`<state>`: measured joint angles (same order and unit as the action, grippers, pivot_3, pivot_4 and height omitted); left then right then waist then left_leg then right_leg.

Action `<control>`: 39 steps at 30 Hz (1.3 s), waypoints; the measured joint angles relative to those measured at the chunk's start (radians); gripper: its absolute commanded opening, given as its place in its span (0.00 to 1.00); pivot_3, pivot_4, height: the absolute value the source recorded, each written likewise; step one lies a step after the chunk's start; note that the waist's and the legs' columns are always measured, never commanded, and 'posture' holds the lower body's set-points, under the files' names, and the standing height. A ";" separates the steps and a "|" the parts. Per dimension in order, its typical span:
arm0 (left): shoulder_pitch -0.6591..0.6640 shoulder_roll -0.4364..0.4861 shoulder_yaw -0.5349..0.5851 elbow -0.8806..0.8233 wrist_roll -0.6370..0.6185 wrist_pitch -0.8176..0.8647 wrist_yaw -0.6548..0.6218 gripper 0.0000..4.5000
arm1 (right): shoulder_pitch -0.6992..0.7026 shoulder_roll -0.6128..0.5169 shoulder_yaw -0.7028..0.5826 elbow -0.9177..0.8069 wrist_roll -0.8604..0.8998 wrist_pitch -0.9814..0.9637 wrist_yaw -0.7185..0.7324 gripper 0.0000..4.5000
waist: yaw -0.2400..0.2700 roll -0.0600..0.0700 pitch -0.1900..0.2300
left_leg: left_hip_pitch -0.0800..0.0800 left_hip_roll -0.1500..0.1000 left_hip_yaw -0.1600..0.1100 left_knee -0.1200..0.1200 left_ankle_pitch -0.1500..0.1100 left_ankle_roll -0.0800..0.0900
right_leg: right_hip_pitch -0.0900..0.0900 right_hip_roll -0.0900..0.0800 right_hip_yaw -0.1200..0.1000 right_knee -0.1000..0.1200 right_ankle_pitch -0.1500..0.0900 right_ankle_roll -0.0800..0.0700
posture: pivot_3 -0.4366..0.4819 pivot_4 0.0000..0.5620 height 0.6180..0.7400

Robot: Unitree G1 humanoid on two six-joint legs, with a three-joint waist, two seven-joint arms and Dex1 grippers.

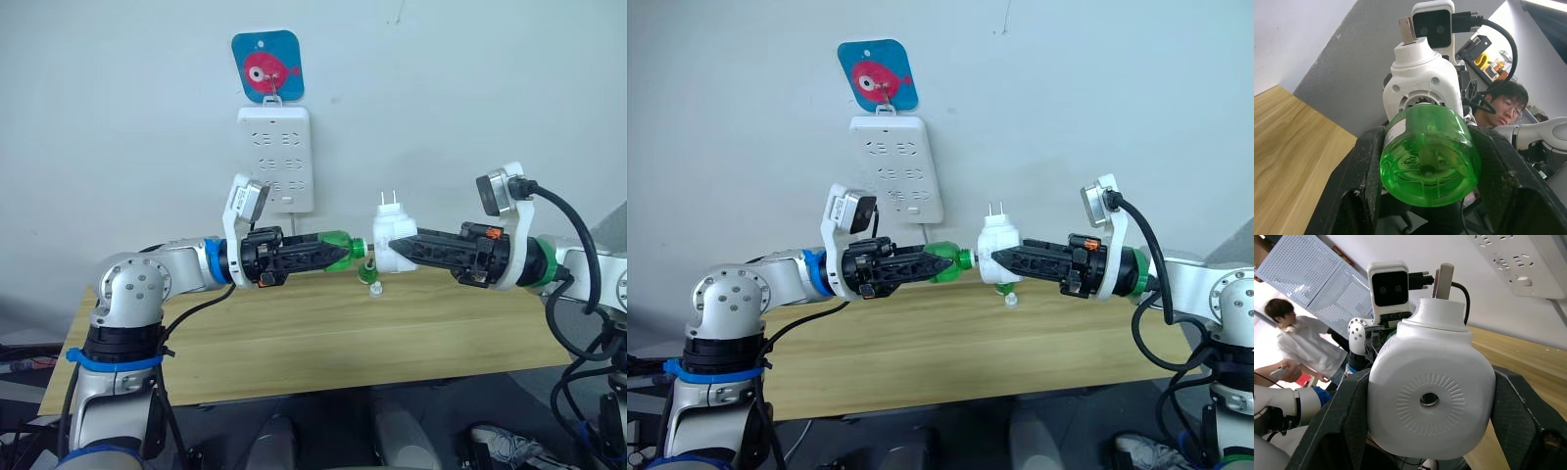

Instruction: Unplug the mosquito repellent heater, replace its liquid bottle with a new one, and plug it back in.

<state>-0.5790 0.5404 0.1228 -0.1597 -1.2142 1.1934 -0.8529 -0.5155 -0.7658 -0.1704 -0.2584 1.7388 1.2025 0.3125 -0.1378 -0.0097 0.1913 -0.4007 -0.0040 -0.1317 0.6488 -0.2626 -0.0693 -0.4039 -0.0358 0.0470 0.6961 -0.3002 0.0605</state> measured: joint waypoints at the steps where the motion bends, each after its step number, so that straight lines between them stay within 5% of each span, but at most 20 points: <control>1: 0.000 -0.001 0.000 -0.001 -0.002 -0.001 -0.001 0.50 | 0.000 -0.001 0.001 0.000 0.005 -0.001 0.000 0.67 | 0.000 0.000 0.000 | 0.000 0.000 0.000 0.000 0.000 0.000 | 0.000 0.000 0.000 0.000 0.000 0.000 | 0.31 0.28 0.95; 26: 0.029 -0.033 -0.088 -0.044 0.142 -0.122 -0.093 0.50 | -0.006 -0.057 0.075 -0.011 0.031 -0.018 -0.014 0.67 | 0.002 0.000 0.000 | 0.000 0.000 0.000 0.000 0.000 0.000 | 0.000 0.000 0.000 0.000 0.000 0.000 | 0.32 0.28 0.95; 30: 0.028 -0.067 -0.100 -0.048 0.158 -0.144 -0.090 0.50 | -0.017 -0.073 0.106 -0.005 0.074 -0.015 -0.031 0.98 | 0.002 0.000 0.000 | 0.000 0.000 0.000 0.000 0.000 0.000 | 0.001 0.000 0.000 0.000 0.000 0.000 | 0.32 0.28 0.95; 39: 0.031 -0.119 -0.106 -0.043 0.152 -0.155 -0.040 0.50 | -0.018 -0.120 0.143 -0.011 0.111 -0.012 -0.039 1.00 | 0.003 0.000 0.000 | 0.000 0.000 0.000 0.000 0.000 0.000 | 0.000 0.000 0.000 0.000 0.000 0.000 | 0.32 0.26 0.95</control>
<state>-0.5477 0.4217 0.0169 -0.2030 -1.0626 1.0388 -0.8928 -0.5337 -0.8859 -0.0278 -0.2691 1.8494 1.1909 0.2735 -0.1345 -0.0100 0.1912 -0.4009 -0.0041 -0.1318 0.6492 -0.2626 -0.0693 -0.4035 -0.0358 0.0469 0.6958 -0.3002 0.0605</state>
